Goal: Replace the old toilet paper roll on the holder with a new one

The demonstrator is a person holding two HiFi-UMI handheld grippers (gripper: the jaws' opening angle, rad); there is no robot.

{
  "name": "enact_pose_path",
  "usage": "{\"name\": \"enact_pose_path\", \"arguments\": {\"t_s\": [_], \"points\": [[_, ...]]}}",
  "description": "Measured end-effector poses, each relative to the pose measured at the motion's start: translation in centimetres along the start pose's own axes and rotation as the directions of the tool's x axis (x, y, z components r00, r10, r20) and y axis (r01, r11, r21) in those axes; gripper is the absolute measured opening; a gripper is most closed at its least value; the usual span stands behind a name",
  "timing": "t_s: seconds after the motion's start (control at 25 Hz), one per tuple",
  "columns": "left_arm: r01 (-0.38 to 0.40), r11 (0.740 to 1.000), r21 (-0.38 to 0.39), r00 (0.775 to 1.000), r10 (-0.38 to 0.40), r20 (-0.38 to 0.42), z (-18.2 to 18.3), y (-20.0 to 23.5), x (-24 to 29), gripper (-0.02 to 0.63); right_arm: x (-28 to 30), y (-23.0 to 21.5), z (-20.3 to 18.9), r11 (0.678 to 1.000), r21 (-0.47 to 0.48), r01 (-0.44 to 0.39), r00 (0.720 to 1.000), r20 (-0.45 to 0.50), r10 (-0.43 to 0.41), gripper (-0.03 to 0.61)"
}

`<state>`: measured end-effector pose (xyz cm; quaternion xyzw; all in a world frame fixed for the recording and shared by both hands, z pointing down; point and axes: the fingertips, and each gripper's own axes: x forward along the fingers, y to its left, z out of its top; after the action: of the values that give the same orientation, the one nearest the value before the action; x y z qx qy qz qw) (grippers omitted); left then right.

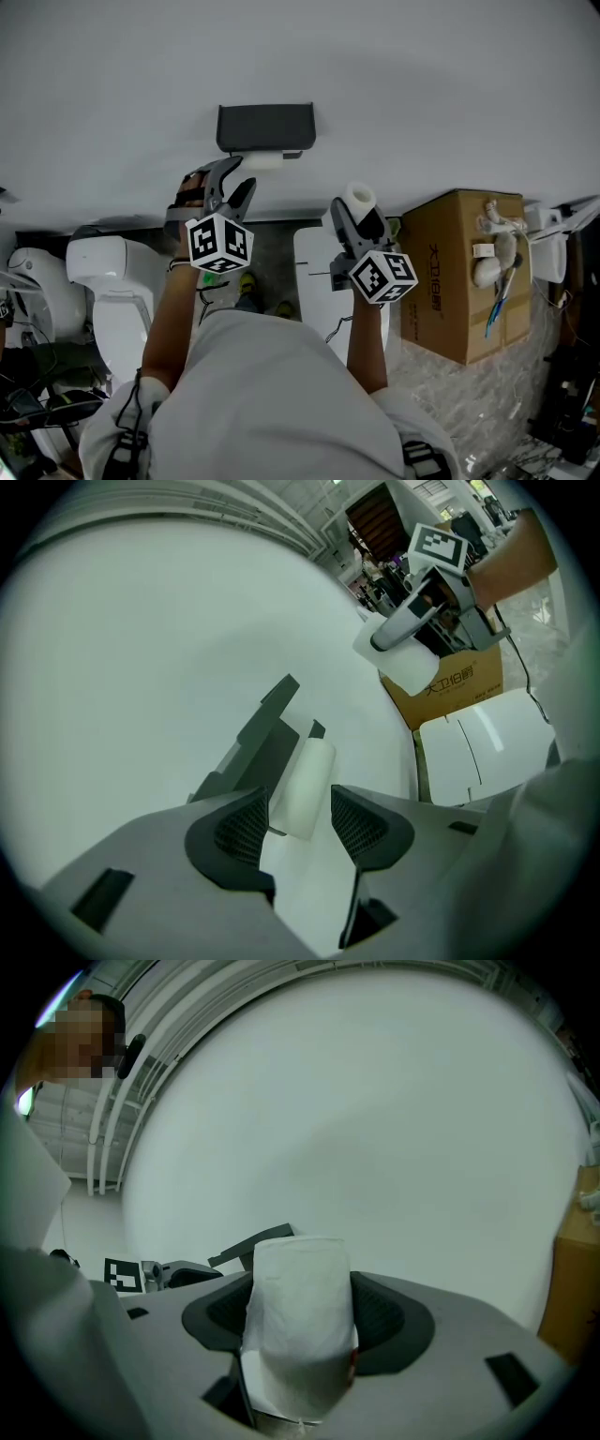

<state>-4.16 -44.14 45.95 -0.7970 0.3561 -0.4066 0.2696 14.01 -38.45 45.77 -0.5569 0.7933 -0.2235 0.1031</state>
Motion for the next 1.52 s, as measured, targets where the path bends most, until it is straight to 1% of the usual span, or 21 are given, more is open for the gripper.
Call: {"name": "enact_pose_path", "arguments": {"t_s": [0.12, 0.2, 0.28, 0.36, 0.4, 0.6, 0.68, 0.76, 0.8, 1.12, 1.52], "points": [[0.004, 1.000, 0.023, 1.000, -0.004, -0.009, -0.1, -0.2, 0.6, 0.213, 0.2, -0.2, -0.2, 1.000, -0.001, 0.003, 1.000, -0.008, -0.003, 0.302], [-0.002, 0.998, 0.056, 1.000, 0.004, -0.025, -0.2, -0.1, 1.0, 0.213, 0.2, -0.4, -0.1, 1.000, -0.003, 0.009, 1.000, -0.010, -0.009, 0.302], [-0.025, 0.991, 0.128, 0.998, 0.032, -0.054, -0.3, 0.0, 1.3, 0.213, 0.2, -0.8, 0.1, 1.000, -0.003, 0.017, 1.000, -0.009, -0.017, 0.302], [-0.039, 0.977, 0.210, 0.995, 0.057, -0.081, -0.4, 0.0, 1.8, 0.213, 0.2, -1.2, 0.3, 1.000, -0.005, 0.027, 1.000, -0.008, -0.027, 0.302], [-0.036, 0.972, 0.232, 0.994, 0.058, -0.088, -0.4, -0.2, 2.1, 0.213, 0.2, -1.5, 0.4, 0.999, -0.005, 0.032, 0.999, -0.008, -0.032, 0.302], [-0.019, 0.971, 0.238, 0.994, 0.044, -0.101, -0.5, -0.6, 3.2, 0.213, -0.4, -2.5, 0.6, 0.998, -0.002, 0.062, 0.998, -0.006, -0.062, 0.302], [-0.025, 0.958, 0.284, 0.991, 0.060, -0.115, -0.6, -0.6, 3.4, 0.212, -0.7, -2.8, 0.6, 0.997, -0.002, 0.071, 0.997, -0.003, -0.071, 0.302], [-0.036, 0.938, 0.346, 0.987, 0.086, -0.132, -0.7, -0.7, 3.7, 0.206, -0.9, -3.2, 0.6, 0.997, -0.001, 0.078, 0.997, -0.001, -0.078, 0.302], [-0.042, 0.933, 0.358, 0.986, 0.096, -0.134, -0.6, -0.7, 3.8, 0.204, -1.1, -3.4, 0.5, 0.997, 0.001, 0.082, 0.997, -0.001, -0.082, 0.302], [-0.044, 0.938, 0.345, 0.988, 0.091, -0.121, 0.1, -0.8, 5.0, 0.199, -2.4, -4.7, 0.5, 0.994, 0.012, 0.113, 0.994, 0.006, -0.113, 0.302], [-0.031, 0.934, 0.356, 0.997, 0.055, -0.059, 2.5, -2.0, 6.4, 0.196, -4.8, -6.1, 0.7, 0.985, 0.016, 0.172, 0.985, 0.021, -0.172, 0.302]]}}
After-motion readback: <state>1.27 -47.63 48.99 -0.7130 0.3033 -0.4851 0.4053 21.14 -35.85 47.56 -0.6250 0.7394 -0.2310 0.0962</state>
